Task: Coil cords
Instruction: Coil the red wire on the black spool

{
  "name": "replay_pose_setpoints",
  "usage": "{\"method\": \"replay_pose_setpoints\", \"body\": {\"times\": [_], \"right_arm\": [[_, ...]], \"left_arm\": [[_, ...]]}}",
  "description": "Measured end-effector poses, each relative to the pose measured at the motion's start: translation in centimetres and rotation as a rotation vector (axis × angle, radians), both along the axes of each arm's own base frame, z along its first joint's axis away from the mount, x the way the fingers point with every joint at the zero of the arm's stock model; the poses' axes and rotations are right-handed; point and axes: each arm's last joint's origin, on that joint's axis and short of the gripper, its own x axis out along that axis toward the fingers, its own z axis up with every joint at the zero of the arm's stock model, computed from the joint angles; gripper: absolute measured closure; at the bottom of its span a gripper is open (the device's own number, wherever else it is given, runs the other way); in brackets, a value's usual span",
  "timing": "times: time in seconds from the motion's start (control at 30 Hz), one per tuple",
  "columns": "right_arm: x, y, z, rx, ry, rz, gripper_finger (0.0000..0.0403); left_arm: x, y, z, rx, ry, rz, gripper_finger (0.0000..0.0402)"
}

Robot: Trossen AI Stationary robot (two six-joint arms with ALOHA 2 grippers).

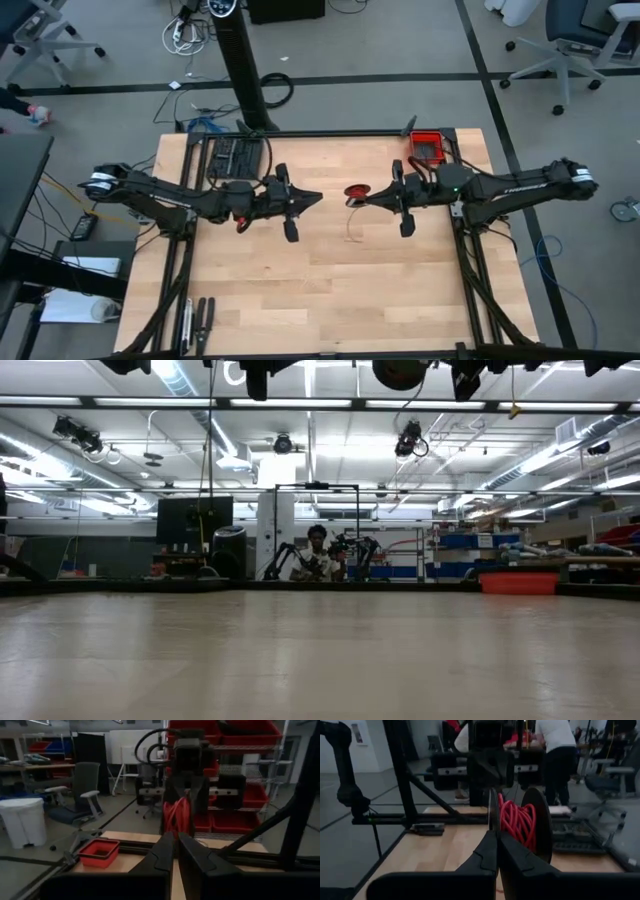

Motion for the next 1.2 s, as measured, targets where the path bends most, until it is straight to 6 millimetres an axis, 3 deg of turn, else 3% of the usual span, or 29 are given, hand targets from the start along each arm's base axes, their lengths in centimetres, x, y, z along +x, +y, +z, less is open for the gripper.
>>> {"method": "replay_pose_setpoints", "body": {"times": [0.47, 0.9, 1.2], "right_arm": [[2.9, 0.2, -1.7, -0.025, 0.021, 0.021, 0.0402], [2.9, 0.4, -1.1, -0.055, -0.042, 0.072, 0.0401], [3.5, 0.4, -1.3, -0.098, -0.063, 0.047, 0.0401]], "left_arm": [[0.4, 0.3, 0.5, -0.038, 0.051, -0.029, 0.0371], [0.5, 0.6, 0.2, -0.020, 0.083, -0.003, 0.0298], [2.5, 0.6, -0.8, -0.021, 0.077, 0.001, 0.0294]]}}
